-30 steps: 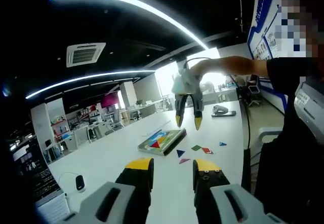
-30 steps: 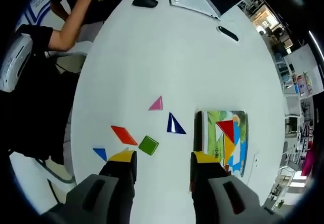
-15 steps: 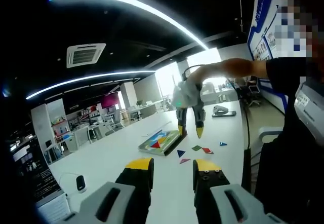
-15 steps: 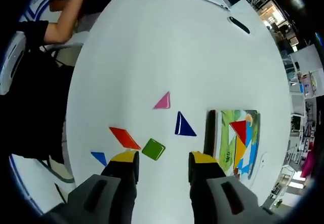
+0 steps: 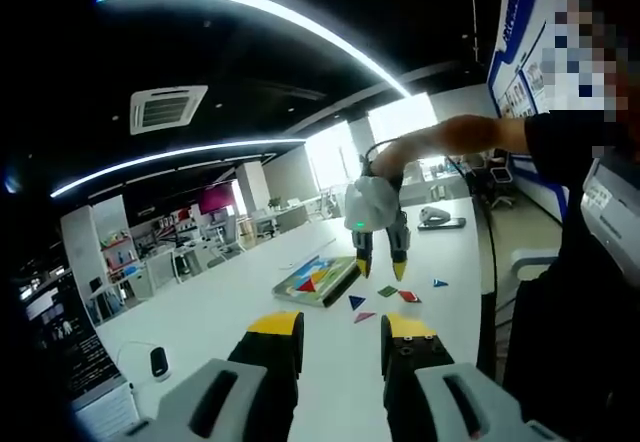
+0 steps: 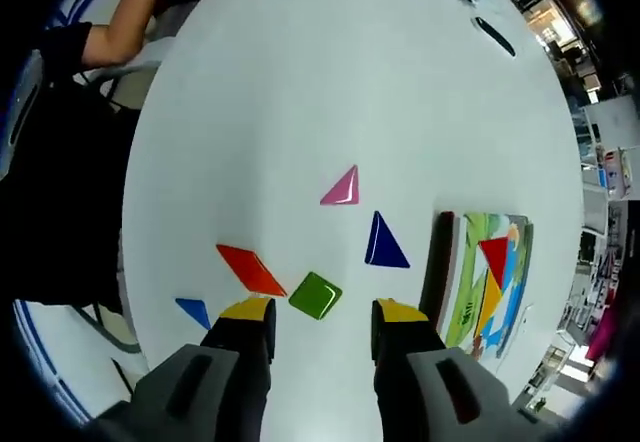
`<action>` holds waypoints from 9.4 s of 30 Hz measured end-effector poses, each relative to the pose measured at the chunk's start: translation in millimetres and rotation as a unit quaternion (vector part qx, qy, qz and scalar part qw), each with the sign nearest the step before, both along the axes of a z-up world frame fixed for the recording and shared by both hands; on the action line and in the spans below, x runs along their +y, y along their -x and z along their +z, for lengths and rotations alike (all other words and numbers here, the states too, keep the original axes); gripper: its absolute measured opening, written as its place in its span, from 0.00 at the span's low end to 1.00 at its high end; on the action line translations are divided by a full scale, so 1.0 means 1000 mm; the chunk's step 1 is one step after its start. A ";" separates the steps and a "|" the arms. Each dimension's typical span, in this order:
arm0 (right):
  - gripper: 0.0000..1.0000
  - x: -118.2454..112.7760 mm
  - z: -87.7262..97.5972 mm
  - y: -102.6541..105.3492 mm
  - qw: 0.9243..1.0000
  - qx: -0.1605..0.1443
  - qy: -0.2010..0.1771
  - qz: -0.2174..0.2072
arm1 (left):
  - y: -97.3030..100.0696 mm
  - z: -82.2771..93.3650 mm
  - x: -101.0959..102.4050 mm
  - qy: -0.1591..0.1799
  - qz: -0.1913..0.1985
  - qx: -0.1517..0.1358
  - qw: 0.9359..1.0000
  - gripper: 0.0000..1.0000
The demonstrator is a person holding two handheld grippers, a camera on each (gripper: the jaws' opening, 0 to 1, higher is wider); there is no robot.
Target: Pick up the tangram pieces one by one and place each piece onto its matching region on the pattern sheet, fitting the shapes together until the outline on the sheet is completely filled by the tangram pieces
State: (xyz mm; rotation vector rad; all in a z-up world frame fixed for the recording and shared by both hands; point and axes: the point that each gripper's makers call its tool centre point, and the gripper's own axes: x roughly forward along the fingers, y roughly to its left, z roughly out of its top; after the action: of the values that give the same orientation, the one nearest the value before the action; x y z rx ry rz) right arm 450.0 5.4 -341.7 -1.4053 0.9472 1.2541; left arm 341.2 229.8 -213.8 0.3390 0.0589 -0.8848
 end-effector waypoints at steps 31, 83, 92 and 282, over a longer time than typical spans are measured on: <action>0.21 0.062 -0.029 0.002 0.971 0.052 -0.054 -0.225 | 0.002 0.000 0.004 0.002 0.002 -0.002 1.000 0.32; 0.16 0.063 -0.034 -0.009 0.980 0.079 -0.047 -0.179 | 0.005 0.002 0.000 0.000 0.000 -0.008 1.000 0.32; 0.15 0.064 -0.034 -0.007 0.977 0.085 -0.048 -0.187 | 0.004 0.004 0.002 0.000 0.001 -0.010 1.000 0.32; 0.35 -0.006 -0.024 0.059 0.988 0.088 0.044 0.120 | 0.000 0.003 0.000 0.010 -0.007 -0.003 1.000 0.32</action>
State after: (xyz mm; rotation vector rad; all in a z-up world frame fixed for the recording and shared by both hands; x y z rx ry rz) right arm 390.9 -0.2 -365.8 -1.5310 0.9828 1.5520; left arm 341.7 230.0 -211.1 0.3238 0.0414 -0.8969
